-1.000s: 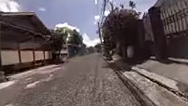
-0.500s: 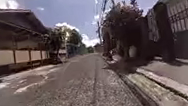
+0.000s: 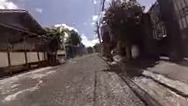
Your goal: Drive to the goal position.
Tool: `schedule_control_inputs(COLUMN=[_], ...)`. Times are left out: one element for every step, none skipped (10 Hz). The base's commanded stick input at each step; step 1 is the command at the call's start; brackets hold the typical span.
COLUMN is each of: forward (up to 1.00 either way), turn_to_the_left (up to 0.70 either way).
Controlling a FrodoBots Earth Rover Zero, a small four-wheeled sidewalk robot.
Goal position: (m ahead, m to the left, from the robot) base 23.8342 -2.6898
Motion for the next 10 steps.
schedule_control_inputs(forward=[0.7, 0.7, 0.7, 0.7, 0.7, 0.7, 0.7, 0.7, 0.7, 0.7], turn_to_the_left=[0.0, 0.0, 0.0, 0.0, 0.0, 0.0, 0.0, 0.0, 0.0, 0.0])
